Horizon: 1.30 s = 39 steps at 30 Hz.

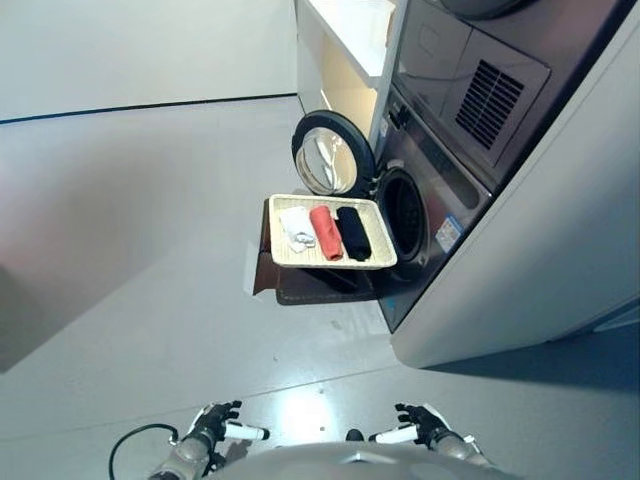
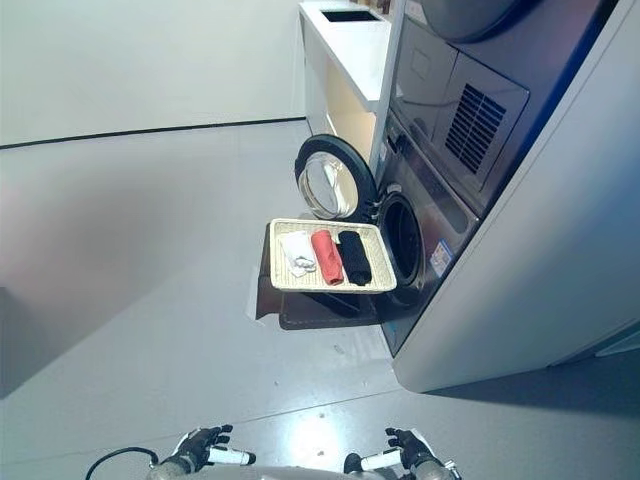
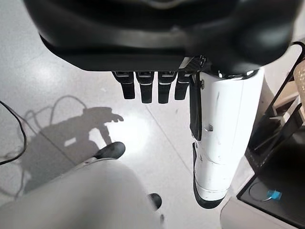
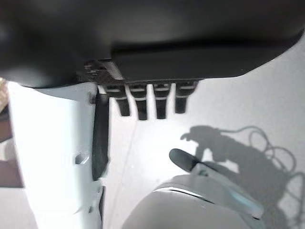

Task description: Pick up the clothes and place them into the washing machine

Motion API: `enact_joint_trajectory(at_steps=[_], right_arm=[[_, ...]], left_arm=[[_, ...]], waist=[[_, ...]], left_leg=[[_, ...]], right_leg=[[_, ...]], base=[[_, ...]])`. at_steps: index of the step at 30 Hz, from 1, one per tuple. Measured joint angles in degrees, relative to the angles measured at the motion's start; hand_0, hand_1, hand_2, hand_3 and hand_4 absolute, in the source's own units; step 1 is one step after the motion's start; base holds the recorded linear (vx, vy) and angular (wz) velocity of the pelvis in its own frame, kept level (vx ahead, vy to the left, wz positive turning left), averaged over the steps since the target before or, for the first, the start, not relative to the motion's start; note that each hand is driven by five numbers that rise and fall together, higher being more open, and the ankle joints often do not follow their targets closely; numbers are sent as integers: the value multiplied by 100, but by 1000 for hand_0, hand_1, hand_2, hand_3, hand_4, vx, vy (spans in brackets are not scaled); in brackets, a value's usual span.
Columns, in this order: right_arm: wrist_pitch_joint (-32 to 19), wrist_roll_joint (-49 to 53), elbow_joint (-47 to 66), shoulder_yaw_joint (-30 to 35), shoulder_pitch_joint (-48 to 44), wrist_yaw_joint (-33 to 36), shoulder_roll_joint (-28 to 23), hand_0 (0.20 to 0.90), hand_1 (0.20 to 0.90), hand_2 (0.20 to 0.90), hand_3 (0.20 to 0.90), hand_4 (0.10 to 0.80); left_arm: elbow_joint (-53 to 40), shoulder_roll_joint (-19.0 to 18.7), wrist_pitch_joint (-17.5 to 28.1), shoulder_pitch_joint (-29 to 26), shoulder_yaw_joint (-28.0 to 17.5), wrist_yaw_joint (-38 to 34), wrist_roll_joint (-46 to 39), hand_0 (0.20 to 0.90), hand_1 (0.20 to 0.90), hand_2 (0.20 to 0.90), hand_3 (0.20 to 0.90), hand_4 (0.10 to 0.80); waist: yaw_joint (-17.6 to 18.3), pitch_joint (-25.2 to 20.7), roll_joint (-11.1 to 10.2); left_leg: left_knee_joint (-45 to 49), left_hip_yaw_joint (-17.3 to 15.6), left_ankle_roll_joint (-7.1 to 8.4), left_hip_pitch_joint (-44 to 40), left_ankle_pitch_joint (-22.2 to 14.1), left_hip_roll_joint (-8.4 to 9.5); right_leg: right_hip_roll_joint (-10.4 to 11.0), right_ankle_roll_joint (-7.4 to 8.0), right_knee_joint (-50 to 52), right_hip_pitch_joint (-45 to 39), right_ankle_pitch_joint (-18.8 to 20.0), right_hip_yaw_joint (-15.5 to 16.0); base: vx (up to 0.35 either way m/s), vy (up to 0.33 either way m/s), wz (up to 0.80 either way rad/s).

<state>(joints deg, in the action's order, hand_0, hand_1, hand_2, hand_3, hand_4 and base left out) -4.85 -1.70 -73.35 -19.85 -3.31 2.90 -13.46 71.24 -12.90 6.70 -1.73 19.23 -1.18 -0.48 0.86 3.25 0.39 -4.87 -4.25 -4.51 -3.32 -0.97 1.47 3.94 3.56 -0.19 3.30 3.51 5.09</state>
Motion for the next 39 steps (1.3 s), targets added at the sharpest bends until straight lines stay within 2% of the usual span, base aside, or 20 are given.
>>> enact_joint_trajectory(at_steps=[3,5,8,10,13,14,16,17,18,19,20,22,24,26,28,29,30,32,36,39], right_arm=[[-25,68,-132,178,-162,69,5,900,900,900,900,800],[-70,326,-138,446,-357,63,23,900,900,900,900,800],[-137,439,-117,479,-396,63,75,900,900,900,900,800],[-133,437,-127,545,-410,66,78,900,900,900,900,800],[-131,444,-162,766,-431,66,92,900,900,900,900,800],[-131,443,-165,817,-431,67,92,900,900,900,900,800],[-131,440,-160,810,-415,66,135,900,900,900,900,800],[-133,442,-169,831,-300,80,135,900,900,900,900,800],[-129,448,-198,870,-324,82,45,900,900,900,900,800],[-114,445,-187,864,-302,87,3,900,900,900,900,800],[-49,425,-200,804,-327,88,-38,900,900,900,900,800],[-9,376,-202,757,-368,70,-85,900,900,900,900,800],[-30,381,-127,521,-391,72,-218,900,900,900,900,800],[10,384,-115,190,-399,-65,-202,900,900,900,900,800],[44,443,-186,63,-325,-58,-99,900,900,900,900,800],[89,454,-178,34,-335,-52,-34,900,900,900,900,800],[109,465,-189,24,-323,-14,29,900,900,900,900,800],[95,493,-201,19,-342,9,-33,900,900,900,900,800],[89,493,-248,23,-405,109,-196,900,900,900,900,800],[103,437,-429,27,-359,115,-339,900,900,900,900,800]], left_arm=[[20,55,-8,-118,-4,2,1,900,900,900,900,800],[50,60,-21,-192,-21,-6,-1,900,900,900,900,800],[102,19,-26,-284,-39,-17,-24,900,900,900,900,800],[142,41,-25,-382,-44,-17,-22,900,900,900,900,800],[216,85,-20,-407,-65,-28,-20,900,900,900,900,800],[292,89,-21,-379,-65,-34,-20,900,900,900,900,800],[373,101,-24,-254,-73,-45,-19,900,900,900,900,800],[413,161,-27,-209,-59,-44,-18,900,900,900,900,800],[450,307,-22,-197,-74,-54,-19,900,900,900,900,800],[475,385,-24,-182,-62,-55,-26,900,900,900,900,800],[469,426,-7,-167,-55,-36,-27,900,900,900,900,800],[426,430,4,-172,-41,13,-41,900,900,900,900,800],[477,427,-20,-220,88,60,-37,900,900,900,900,800],[358,440,-18,-322,74,75,-50,900,900,900,900,800],[183,441,11,-395,20,27,-70,900,900,900,900,800],[107,435,51,-472,-45,-20,-121,900,900,900,900,800],[66,389,90,-610,-45,-32,-162,900,900,900,900,800],[-110,398,237,-721,-63,-158,-243,900,900,900,900,800],[-36,390,240,-564,-162,-294,-250,900,900,900,900,800],[74,426,187,-484,-345,-318,-417,900,900,900,900,800]], waist=[[134,240,119],[244,408,173],[466,394,89],[600,445,50],[698,488,42],[740,470,19],[787,376,-9],[905,311,83],[1003,320,397],[1063,223,546],[1037,218,526],[768,133,385],[756,83,312],[672,150,132],[576,282,-89],[583,351,-204],[573,389,-386],[282,534,-393],[14,585,-143],[-33,685,57]], left_leg=[[-3,-2,-123,-64,-54,-34],[-1,139,-227,-223,-45,-60],[26,279,-281,-206,-96,5],[32,418,-297,-226,-127,46],[37,553,-121,-360,-353,42],[28,577,-90,-454,-436,34],[28,668,98,-633,-698,-67],[-9,888,248,-772,-854,-262],[-1,1092,346,-830,-971,-657],[65,1113,538,-897,-901,-827],[279,992,671,-936,-834,-896],[1220,774,986,-733,-688,-952],[2740,928,1186,-95,-619,-974],[3993,1139,1398,440,217,-808],[4720,1184,1394,663,536,-611],[4776,1020,1372,848,541,-571],[4746,638,1221,1085,381,-624],[3880,310,1139,1214,326,-823],[1662,438,1200,1300,396,-853],[6,609,1299,1183,658,-783]], right_leg=[[19,144,1012,433,-121,47],[66,257,2292,1052,-328,68],[251,350,1701,1392,-323,53],[473,612,638,1434,-110,28],[710,888,-468,1455,291,217],[753,867,-455,1496,314,399],[723,734,-191,1420,359,370],[579,626,-169,1223,556,329],[246,574,23,1094,538,260],[-9,356,128,1033,506,76],[-110,-55,238,893,493,37],[-300,-184,215,652,176,31],[-367,-414,52,393,168,-57],[-390,-601,92,187,48,-137],[-273,-700,60,-103,-22,-247],[-161,-775,41,-282,-136,-301],[31,-644,-55,-435,-300,-378],[61,-546,-158,-616,-253,-514],[44,-426,-461,-1021,-411,-772],[46,-113,-481,-1306,-673,-875]], base=[[156,114,-12],[289,9,1],[370,-100,22],[430,-150,36],[460,-221,25],[278,-164,11],[422,-273,33],[554,-396,86],[562,-425,117],[419,-340,107],[421,-350,62],[376,-362,-12],[324,-369,-40],[246,-236,-36],[325,-165,-32],[444,-141,-7],[324,-11,-1],[348,36,-29],[435,107,-38],[383,82,-15]])
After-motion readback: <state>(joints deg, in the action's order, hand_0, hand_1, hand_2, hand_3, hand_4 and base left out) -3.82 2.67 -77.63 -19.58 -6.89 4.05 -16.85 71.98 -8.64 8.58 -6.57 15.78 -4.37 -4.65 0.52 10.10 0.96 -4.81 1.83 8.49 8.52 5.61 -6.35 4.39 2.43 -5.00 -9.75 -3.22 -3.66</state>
